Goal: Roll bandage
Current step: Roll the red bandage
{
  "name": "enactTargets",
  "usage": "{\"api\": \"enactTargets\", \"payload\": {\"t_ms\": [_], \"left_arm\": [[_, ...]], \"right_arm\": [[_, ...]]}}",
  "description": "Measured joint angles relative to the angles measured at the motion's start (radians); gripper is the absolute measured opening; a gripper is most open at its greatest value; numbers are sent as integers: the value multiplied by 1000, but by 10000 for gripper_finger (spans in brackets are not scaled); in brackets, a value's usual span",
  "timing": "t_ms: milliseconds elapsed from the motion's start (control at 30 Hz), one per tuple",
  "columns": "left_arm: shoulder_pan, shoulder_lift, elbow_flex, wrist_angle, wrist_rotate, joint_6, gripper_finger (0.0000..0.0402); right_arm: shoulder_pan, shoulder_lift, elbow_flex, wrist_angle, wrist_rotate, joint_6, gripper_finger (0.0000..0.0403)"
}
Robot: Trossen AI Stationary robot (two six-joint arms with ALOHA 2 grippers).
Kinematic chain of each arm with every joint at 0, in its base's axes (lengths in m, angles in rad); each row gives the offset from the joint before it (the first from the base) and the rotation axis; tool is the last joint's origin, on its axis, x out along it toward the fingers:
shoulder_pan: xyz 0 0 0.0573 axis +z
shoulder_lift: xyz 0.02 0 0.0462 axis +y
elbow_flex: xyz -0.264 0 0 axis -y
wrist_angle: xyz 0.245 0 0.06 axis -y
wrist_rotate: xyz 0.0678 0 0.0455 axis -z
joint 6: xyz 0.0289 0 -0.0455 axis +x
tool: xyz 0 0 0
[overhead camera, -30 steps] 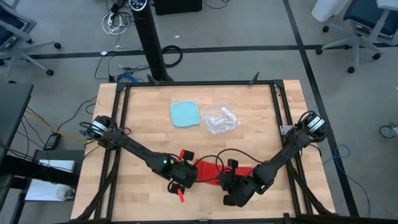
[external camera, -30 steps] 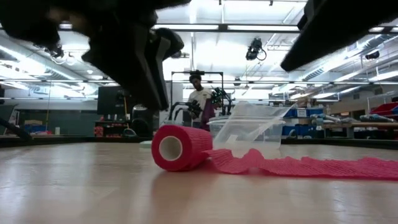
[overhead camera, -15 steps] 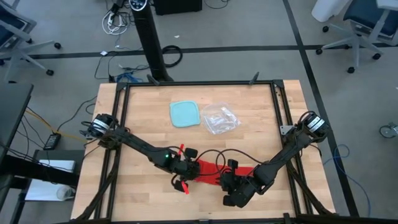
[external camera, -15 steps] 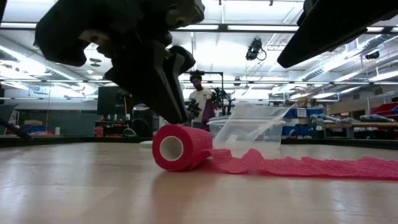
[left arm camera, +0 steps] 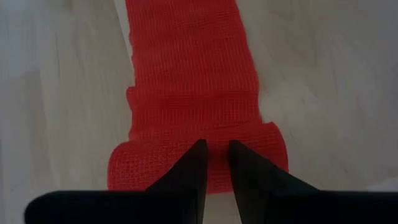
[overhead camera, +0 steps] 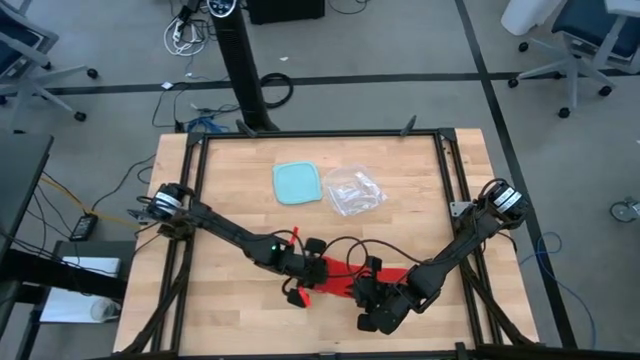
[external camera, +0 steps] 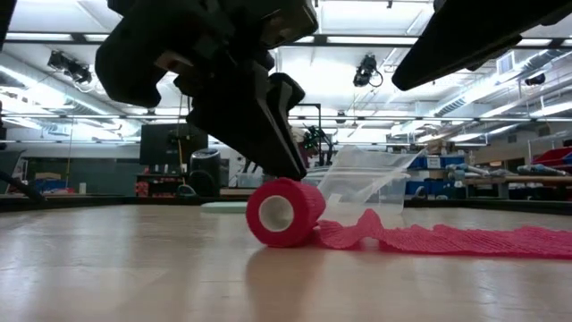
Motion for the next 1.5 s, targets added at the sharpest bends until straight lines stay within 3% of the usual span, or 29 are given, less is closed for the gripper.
{"api": "enactTargets", "payload": {"t_ms": [833, 1033, 1300, 1500], "left_arm": [[47, 129, 67, 201, 98, 31, 72], [47, 105, 144, 77, 98, 32, 72], [46, 98, 225, -265, 86, 54, 72], [46, 91, 229, -312, 71, 59, 72]], "right_arm": [[10, 0, 1, 22, 37, -20, 50], [19, 0, 1, -10, 57, -2, 50], [30, 0, 1, -21, 61, 23, 50], [34, 0, 1, -21, 67, 30, 50]]}}
